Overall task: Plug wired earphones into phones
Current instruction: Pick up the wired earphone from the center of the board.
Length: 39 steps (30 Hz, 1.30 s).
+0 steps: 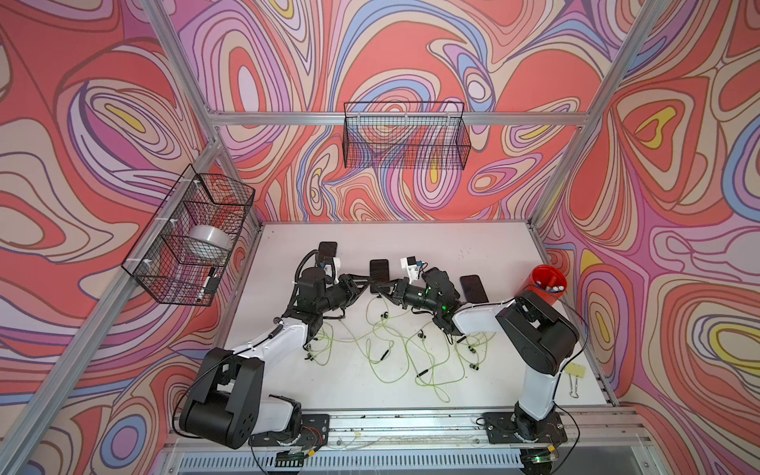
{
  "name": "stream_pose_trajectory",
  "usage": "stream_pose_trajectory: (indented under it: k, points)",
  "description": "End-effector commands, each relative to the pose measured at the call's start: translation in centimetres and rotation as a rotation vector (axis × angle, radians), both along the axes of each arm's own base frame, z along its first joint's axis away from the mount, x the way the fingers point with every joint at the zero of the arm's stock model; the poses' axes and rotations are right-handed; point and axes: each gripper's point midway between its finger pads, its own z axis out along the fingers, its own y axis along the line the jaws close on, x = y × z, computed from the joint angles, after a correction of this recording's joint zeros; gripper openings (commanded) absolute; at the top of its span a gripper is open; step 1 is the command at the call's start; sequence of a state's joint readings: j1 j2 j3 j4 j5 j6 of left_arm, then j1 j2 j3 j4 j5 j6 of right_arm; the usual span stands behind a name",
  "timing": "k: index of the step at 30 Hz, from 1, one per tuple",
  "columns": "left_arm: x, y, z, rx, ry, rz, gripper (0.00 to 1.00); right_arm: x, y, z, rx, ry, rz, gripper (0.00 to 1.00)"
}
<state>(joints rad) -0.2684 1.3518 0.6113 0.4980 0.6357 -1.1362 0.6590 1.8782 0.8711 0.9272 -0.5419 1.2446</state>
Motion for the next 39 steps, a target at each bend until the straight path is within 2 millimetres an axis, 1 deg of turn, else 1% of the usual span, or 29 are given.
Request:
stream_pose_trajectory:
  k: [1,10,13,14,17,19,21,22,23,24,26,28,32,39]
  points:
    - [-0.1,-0.2,0.2,-0.004,-0.026,-0.012,0.24,0.0,0.3,0.4,0.004,-0.015,-0.001,0.00]
    - [-0.2,0.1,-0.1,0.014,-0.016,-0.003,0.00,0.1,0.3,0.3,0.010,-0.008,-0.004,0.00]
    - [-0.2,0.1,-0.2,0.021,-0.016,-0.003,0.00,0.0,0.3,0.3,0.009,-0.006,0.000,0.00]
    - [-0.2,0.1,-0.2,0.023,-0.017,-0.003,0.00,-0.1,0.3,0.2,0.006,-0.001,0.003,0.05]
    - [-0.1,0.0,-0.2,0.038,-0.020,-0.015,0.00,0.0,-0.6,-0.1,-0.039,0.002,0.003,0.26]
    - [-0.1,-0.1,-0.2,0.057,-0.023,-0.031,0.00,0.2,-1.6,-0.3,-0.080,0.003,-0.004,0.34]
    - [-0.2,-0.5,0.0,0.063,-0.038,-0.067,0.00,0.3,-2.5,-0.2,-0.108,-0.001,0.004,0.38]
    - [-0.3,-1.0,0.2,0.060,-0.049,-0.105,0.00,0.4,-2.9,-0.5,-0.126,0.000,0.015,0.38]
    - [-0.5,-1.6,0.3,0.059,-0.056,-0.157,0.00,0.3,-3.4,0.4,-0.128,-0.014,0.026,0.38]
    - [-0.6,-2.2,0.4,0.058,-0.064,-0.207,0.00,0.3,-3.6,0.6,-0.133,-0.019,0.038,0.38]
    - [-1.0,-3.4,0.6,0.042,-0.079,-0.317,0.00,-0.1,-3.8,0.8,-0.137,-0.023,0.086,0.37]
    - [-1.1,-4.0,0.9,0.024,-0.094,-0.379,0.00,-0.4,-3.6,1.0,-0.136,-0.026,0.127,0.34]
    - [-1.1,-4.7,1.0,0.004,-0.110,-0.446,0.00,-0.7,-3.5,1.4,-0.134,-0.047,0.153,0.27]
    - [-1.2,-5.1,1.3,-0.019,-0.133,-0.482,0.00,-0.4,-3.5,1.4,-0.120,-0.051,0.140,0.20]
